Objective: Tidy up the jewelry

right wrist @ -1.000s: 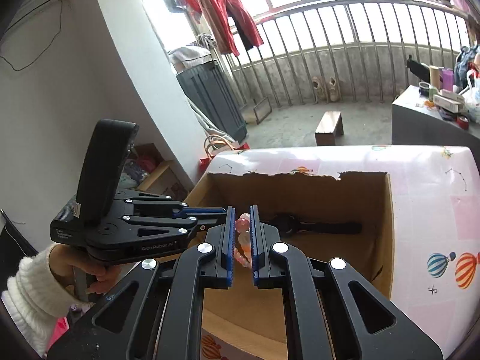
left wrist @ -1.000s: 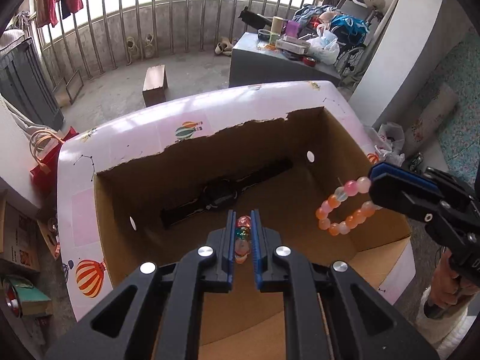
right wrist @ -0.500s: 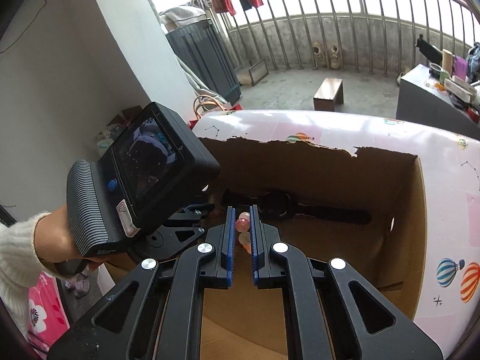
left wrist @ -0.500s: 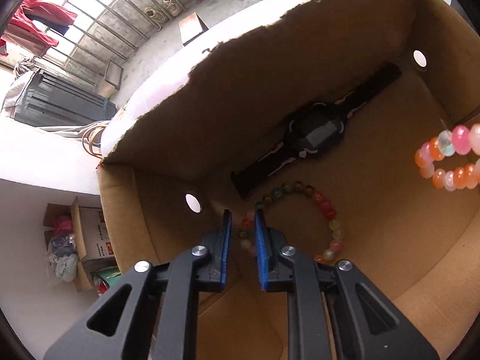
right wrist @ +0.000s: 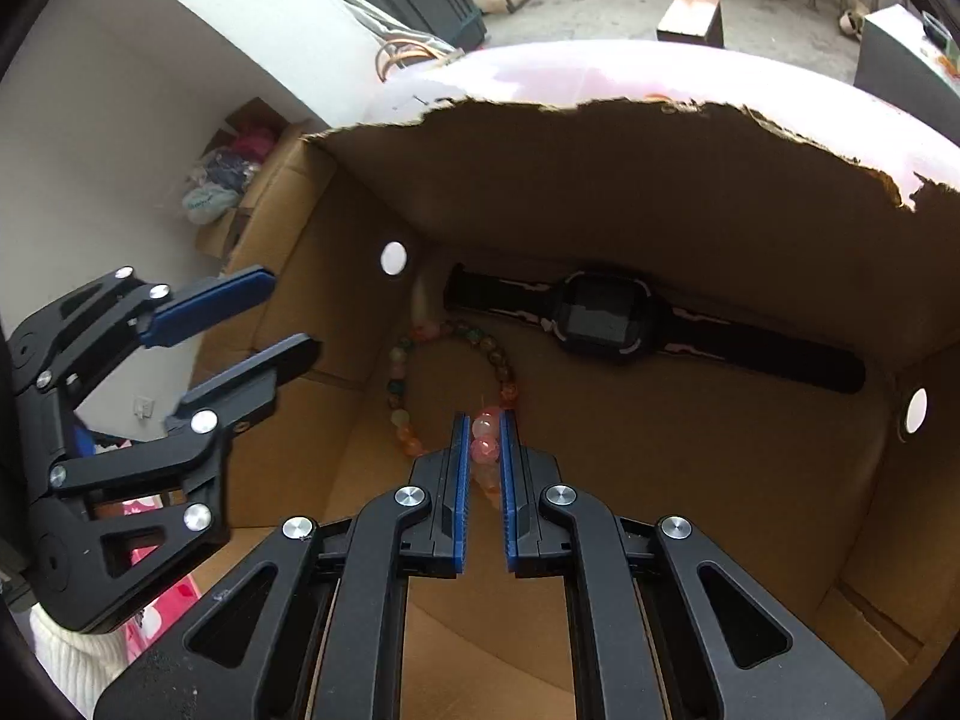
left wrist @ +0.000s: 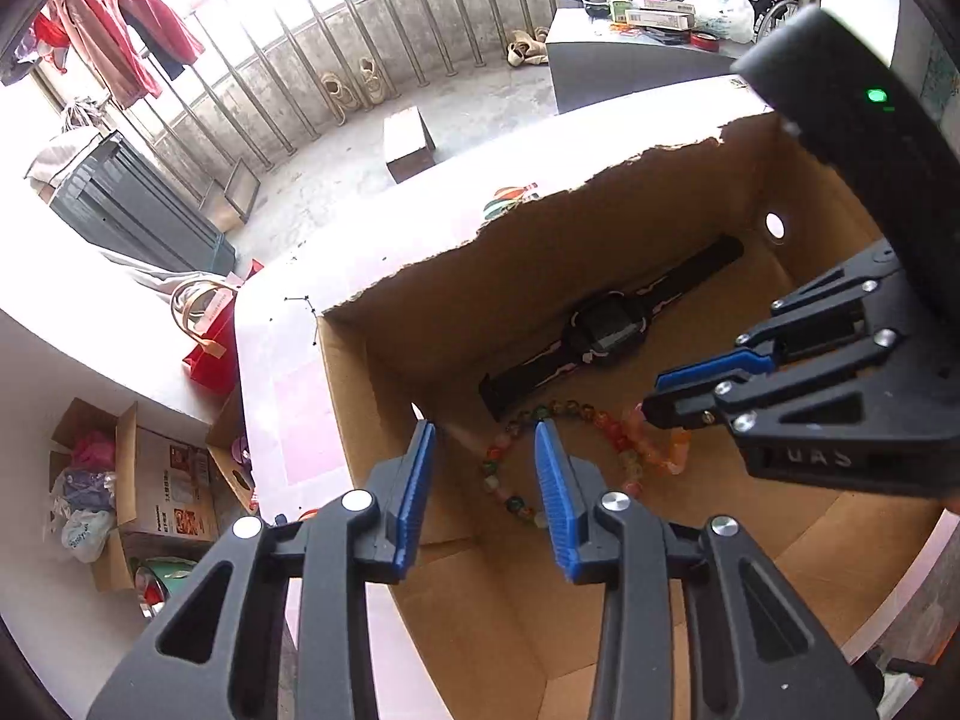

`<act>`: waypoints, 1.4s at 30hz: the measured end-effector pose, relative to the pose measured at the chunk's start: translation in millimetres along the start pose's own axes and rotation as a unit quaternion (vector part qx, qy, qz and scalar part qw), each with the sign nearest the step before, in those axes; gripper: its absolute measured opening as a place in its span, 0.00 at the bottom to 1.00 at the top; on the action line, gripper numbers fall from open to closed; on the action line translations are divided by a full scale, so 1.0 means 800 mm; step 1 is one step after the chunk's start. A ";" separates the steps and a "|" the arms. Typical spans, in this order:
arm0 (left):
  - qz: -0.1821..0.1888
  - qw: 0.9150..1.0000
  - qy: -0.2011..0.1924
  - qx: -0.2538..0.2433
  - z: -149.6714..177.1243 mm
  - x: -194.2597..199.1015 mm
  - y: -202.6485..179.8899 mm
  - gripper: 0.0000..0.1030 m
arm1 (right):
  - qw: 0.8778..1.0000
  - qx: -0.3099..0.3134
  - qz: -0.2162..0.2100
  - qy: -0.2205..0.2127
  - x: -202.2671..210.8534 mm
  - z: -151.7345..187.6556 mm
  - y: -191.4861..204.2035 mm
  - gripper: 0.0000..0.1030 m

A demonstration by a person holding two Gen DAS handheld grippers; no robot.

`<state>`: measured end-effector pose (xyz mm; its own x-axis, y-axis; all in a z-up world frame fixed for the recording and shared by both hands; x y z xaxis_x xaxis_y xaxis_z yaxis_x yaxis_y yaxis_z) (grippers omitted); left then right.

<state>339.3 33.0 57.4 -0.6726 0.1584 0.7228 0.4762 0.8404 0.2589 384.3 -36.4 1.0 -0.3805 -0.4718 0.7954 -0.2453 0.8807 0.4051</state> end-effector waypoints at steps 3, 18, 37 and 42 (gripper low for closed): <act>0.004 1.000 -0.006 -0.011 0.002 0.005 -0.003 0.33 | 0.999 0.002 0.038 0.015 -0.004 -0.004 -0.016 0.08; 0.124 0.985 -0.109 0.043 0.000 0.106 -0.062 0.37 | 0.993 0.053 0.044 -0.092 0.085 0.003 -0.021 0.23; 0.181 0.977 -0.098 0.053 0.133 0.062 -0.172 0.37 | 0.964 0.051 0.011 -0.262 0.266 0.206 -0.043 0.24; 0.159 0.982 -0.098 0.021 0.131 0.034 -0.189 0.35 | 0.971 0.023 -0.008 -0.237 0.216 0.220 -0.054 0.24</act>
<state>189.8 -35.3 -29.2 -0.5922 0.5091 0.6246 0.6586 0.7524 0.0112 172.3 -163.3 41.5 -0.7410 -0.4614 0.4878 -0.2906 0.8753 0.3865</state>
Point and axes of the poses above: each gripper's, at about its wrist camera, not at the fingertips, and x roughly against the way its jaws point, y to its left, z to its underside, the point moved 5 cm from there along -x, roughly the way its jaws point, and after that the axes turned 15 degrees about -y, right-handed, at the moved point
